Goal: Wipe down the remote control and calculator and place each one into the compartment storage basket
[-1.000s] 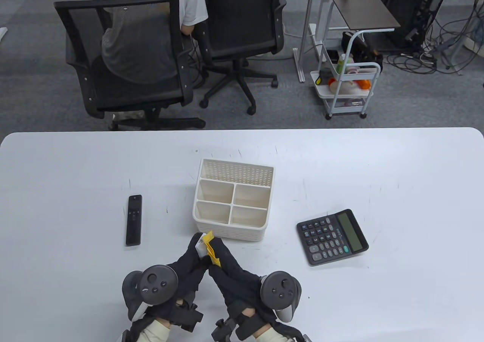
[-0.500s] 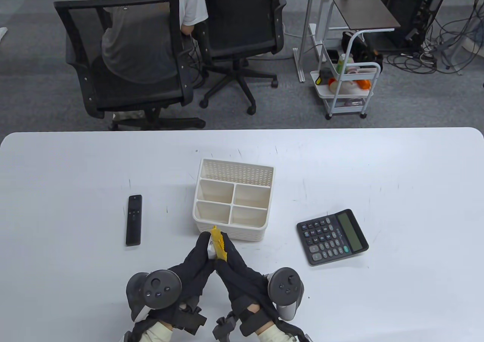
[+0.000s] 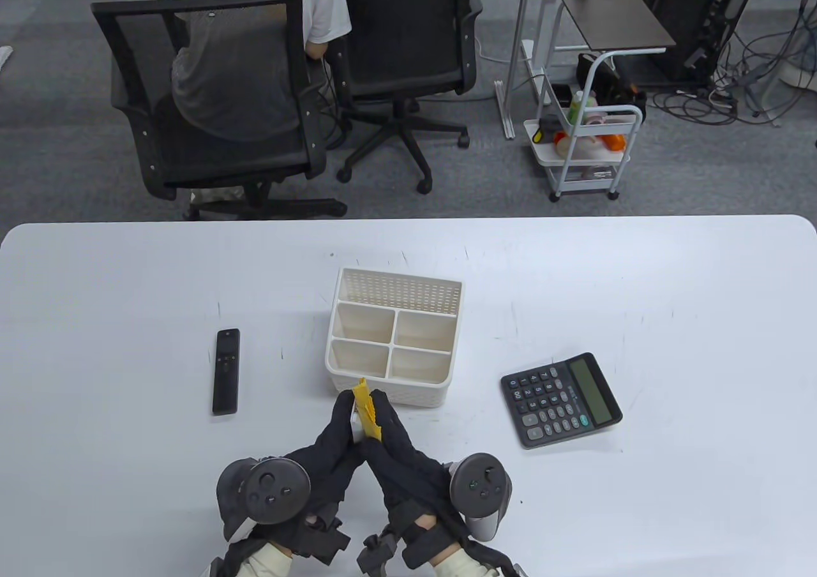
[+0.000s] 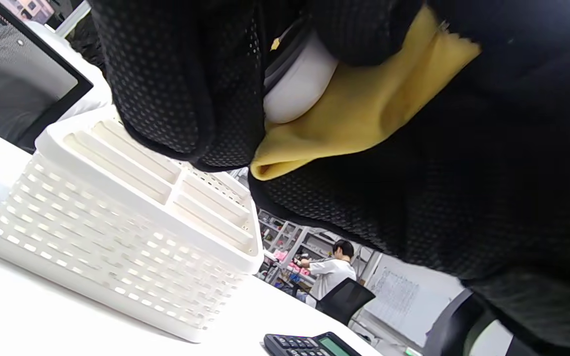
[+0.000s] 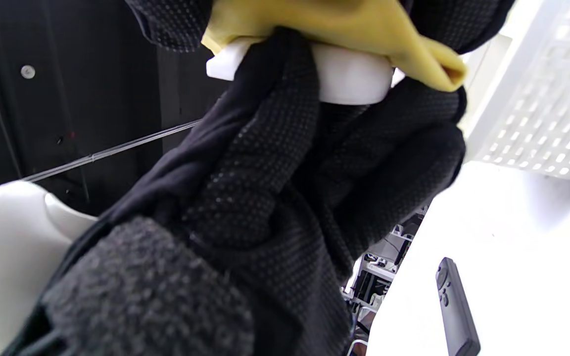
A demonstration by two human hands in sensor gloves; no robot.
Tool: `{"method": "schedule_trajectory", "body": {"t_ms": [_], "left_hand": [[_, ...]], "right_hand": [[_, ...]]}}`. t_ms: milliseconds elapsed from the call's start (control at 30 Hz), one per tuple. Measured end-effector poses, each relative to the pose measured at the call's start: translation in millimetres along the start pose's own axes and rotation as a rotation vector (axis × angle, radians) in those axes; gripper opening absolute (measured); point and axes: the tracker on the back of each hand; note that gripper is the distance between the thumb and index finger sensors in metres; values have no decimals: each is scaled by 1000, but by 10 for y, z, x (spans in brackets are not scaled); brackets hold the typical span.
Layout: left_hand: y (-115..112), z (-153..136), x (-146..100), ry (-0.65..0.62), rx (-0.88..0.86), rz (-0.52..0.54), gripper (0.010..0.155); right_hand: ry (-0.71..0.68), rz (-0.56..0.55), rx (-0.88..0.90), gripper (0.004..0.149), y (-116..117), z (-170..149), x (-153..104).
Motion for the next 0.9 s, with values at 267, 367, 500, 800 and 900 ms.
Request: {"method": "schedule_trajectory", "body": {"t_ms": [267, 367, 500, 800, 900], "left_hand": [[6, -31, -5, 44, 116, -29, 66], [-9, -6, -12, 13, 125, -24, 66], [14, 91, 1, -14, 60, -1, 66], [78, -14, -16, 32, 125, 14, 67], [66, 29, -12, -8, 132, 5, 66]], "right_hand": [[-44, 69, -78, 55, 67, 101, -17], [-51, 44, -71, 55, 52, 122, -12], [-18, 8, -26, 56, -16, 27, -5], [-79, 86, -111, 56, 106, 141, -34], [-72, 44, -92, 56, 74, 130, -29]]}}
Point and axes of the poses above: the tracker on the back of each hand, its own z axis roughly to the thumb side, its own x axis roughly from the wrist to the fingertips, y = z × x, and after that the axes turned 9 degrees about -y, right-handed
